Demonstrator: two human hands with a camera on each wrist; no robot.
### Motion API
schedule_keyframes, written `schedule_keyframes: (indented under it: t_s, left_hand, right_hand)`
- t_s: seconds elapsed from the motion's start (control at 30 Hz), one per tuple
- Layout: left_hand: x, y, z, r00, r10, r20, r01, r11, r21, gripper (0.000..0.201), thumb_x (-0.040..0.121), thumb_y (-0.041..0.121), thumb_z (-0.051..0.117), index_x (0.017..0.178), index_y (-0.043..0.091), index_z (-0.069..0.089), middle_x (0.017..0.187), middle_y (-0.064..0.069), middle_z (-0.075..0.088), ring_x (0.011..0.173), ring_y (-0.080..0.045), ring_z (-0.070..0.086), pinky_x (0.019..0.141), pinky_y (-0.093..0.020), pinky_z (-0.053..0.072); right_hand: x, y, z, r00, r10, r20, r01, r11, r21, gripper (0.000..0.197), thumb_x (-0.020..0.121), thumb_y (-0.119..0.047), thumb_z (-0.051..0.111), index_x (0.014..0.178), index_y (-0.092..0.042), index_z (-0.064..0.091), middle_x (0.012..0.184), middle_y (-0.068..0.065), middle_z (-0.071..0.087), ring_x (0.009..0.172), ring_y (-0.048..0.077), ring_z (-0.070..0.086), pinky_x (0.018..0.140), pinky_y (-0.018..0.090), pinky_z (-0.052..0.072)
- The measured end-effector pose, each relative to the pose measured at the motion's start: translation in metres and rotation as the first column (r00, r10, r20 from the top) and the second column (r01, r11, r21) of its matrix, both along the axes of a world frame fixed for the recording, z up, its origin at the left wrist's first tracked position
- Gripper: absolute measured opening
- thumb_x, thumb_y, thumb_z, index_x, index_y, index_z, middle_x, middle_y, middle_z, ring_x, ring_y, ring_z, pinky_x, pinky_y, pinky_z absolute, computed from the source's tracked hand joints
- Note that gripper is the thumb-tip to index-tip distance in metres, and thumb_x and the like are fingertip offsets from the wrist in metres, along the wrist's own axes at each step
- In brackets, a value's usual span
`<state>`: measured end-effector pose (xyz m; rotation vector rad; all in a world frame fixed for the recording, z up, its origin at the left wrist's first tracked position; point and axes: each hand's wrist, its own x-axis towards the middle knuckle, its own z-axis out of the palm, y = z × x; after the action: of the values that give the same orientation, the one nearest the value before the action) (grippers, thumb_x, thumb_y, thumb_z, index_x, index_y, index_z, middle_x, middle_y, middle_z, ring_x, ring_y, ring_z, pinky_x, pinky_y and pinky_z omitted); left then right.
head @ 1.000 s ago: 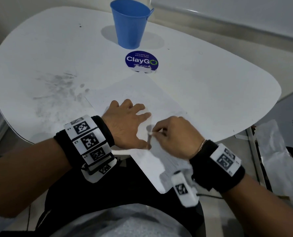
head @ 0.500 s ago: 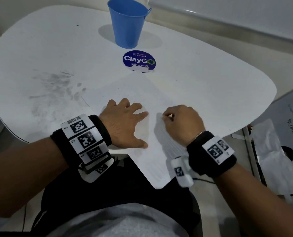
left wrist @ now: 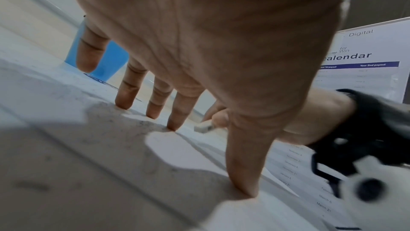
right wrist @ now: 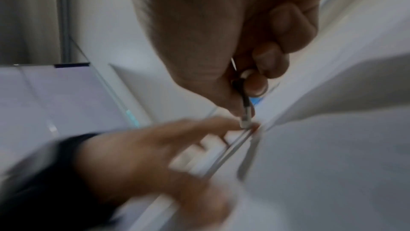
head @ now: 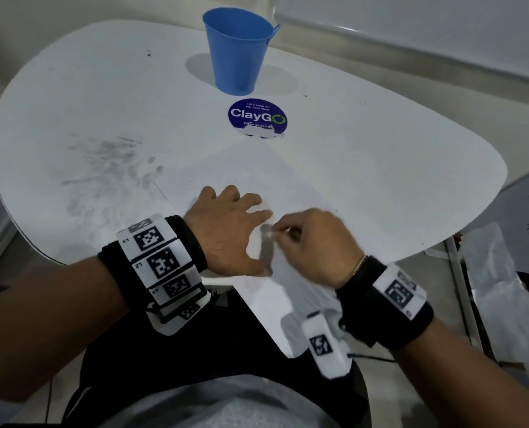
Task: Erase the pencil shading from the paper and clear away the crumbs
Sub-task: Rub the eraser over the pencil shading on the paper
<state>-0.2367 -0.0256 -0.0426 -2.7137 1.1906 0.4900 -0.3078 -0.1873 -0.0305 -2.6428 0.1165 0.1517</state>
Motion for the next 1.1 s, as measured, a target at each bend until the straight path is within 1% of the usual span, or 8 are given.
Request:
schedule_keyframes:
  t_s: [0.13, 0.23, 0.33, 0.6, 0.7, 0.83, 1.0, 1.1]
  left_hand:
    - [0.000, 0.002, 0.000, 1.000, 0.000, 0.005, 0.000, 1.000, -0.018, 0.094, 0.079, 0.086, 0.044, 0.155, 0.034, 0.025, 0.162, 0.007, 0.019, 0.140, -0.021, 0.027, 0.113, -0.046, 0.025]
    - [0.002, 0.001, 0.001, 1.000, 0.024, 0.009, -0.023, 0.995, -0.095, 0.087, 0.078, 0.084, 0.048, 0.145, 0.029, 0.037, 0.154, 0.006, 0.028, 0.135, -0.019, 0.031, 0.111, -0.043, 0.027]
    - [0.004, 0.001, 0.001, 0.999, 0.037, -0.031, -0.040, 0.994, -0.100, 0.094, 0.077, 0.083, 0.054, 0.151, 0.031, 0.029, 0.159, 0.007, 0.021, 0.141, -0.018, 0.026, 0.114, -0.042, 0.025]
    - [0.005, 0.001, -0.003, 0.998, 0.036, -0.044, -0.039, 0.997, -0.071, 0.097, 0.078, 0.084, 0.051, 0.156, 0.034, 0.022, 0.164, 0.008, 0.015, 0.146, -0.018, 0.020, 0.116, -0.044, 0.024]
    - [0.005, 0.001, -0.002, 0.999, 0.032, -0.039, -0.034, 0.997, -0.062, 0.096, 0.078, 0.085, 0.049, 0.156, 0.037, 0.021, 0.164, 0.008, 0.014, 0.147, -0.019, 0.018, 0.116, -0.045, 0.023]
    - [0.004, 0.002, -0.002, 0.999, 0.034, -0.021, -0.035, 0.998, -0.042, 0.094, 0.079, 0.086, 0.044, 0.157, 0.042, 0.016, 0.165, 0.007, 0.012, 0.147, -0.021, 0.017, 0.116, -0.047, 0.022]
    - [0.000, 0.000, -0.001, 0.999, 0.010, 0.051, -0.011, 1.000, 0.014, 0.093, 0.082, 0.088, 0.031, 0.159, 0.039, 0.012, 0.162, 0.002, 0.018, 0.141, -0.024, 0.026, 0.112, -0.048, 0.027]
    - [0.001, 0.001, -0.001, 0.999, 0.019, 0.045, -0.020, 1.000, 0.023, 0.091, 0.083, 0.087, 0.030, 0.158, 0.040, 0.013, 0.161, 0.002, 0.019, 0.140, -0.025, 0.027, 0.112, -0.048, 0.027]
  right_hand:
    - [0.015, -0.040, -0.012, 0.976, -0.195, 0.096, 0.198, 0.980, -0.025, 0.015, 0.092, -0.027, 0.061, 0.093, -0.026, 0.076, 0.067, -0.015, 0.060, 0.076, 0.018, 0.064, 0.069, 0.027, 0.047]
    - [0.012, -0.038, -0.023, 0.983, -0.176, 0.054, 0.173, 0.984, 0.049, 0.015, 0.092, -0.027, 0.062, 0.095, -0.027, 0.077, 0.058, -0.021, 0.054, 0.061, 0.004, 0.054, 0.064, 0.021, 0.039]
    - [0.008, -0.026, -0.023, 0.993, -0.112, 0.028, 0.110, 0.992, 0.058, 0.016, 0.093, -0.028, 0.061, 0.096, -0.028, 0.076, 0.045, -0.024, 0.047, 0.053, 0.001, 0.046, 0.059, 0.022, 0.037]
    - [0.012, -0.031, -0.017, 0.989, -0.137, 0.058, 0.138, 0.990, -0.014, 0.017, 0.093, -0.030, 0.059, 0.096, -0.027, 0.076, 0.078, -0.012, 0.071, 0.075, 0.017, 0.065, 0.073, 0.031, 0.053]
    - [0.003, -0.012, -0.013, 1.000, -0.017, -0.005, 0.017, 1.000, 0.003, 0.017, 0.094, -0.031, 0.061, 0.097, -0.028, 0.077, 0.076, -0.017, 0.068, 0.075, 0.013, 0.064, 0.073, 0.030, 0.053]
    - [0.016, -0.036, -0.010, 0.978, -0.207, 0.040, 0.208, 0.978, -0.031, 0.018, 0.094, -0.033, 0.059, 0.094, -0.028, 0.076, 0.088, -0.009, 0.074, 0.083, 0.019, 0.067, 0.078, 0.036, 0.056]
    - [0.003, -0.005, -0.011, 0.999, -0.037, 0.035, 0.038, 0.998, -0.048, 0.021, 0.095, -0.030, 0.055, 0.094, -0.025, 0.075, 0.083, -0.007, 0.074, 0.077, 0.019, 0.067, 0.074, 0.036, 0.055]
    - [0.007, -0.016, -0.003, 0.993, -0.106, 0.047, 0.109, 0.992, -0.058, 0.019, 0.094, -0.030, 0.057, 0.097, -0.025, 0.075, 0.083, -0.008, 0.073, 0.081, 0.019, 0.066, 0.076, 0.036, 0.055]
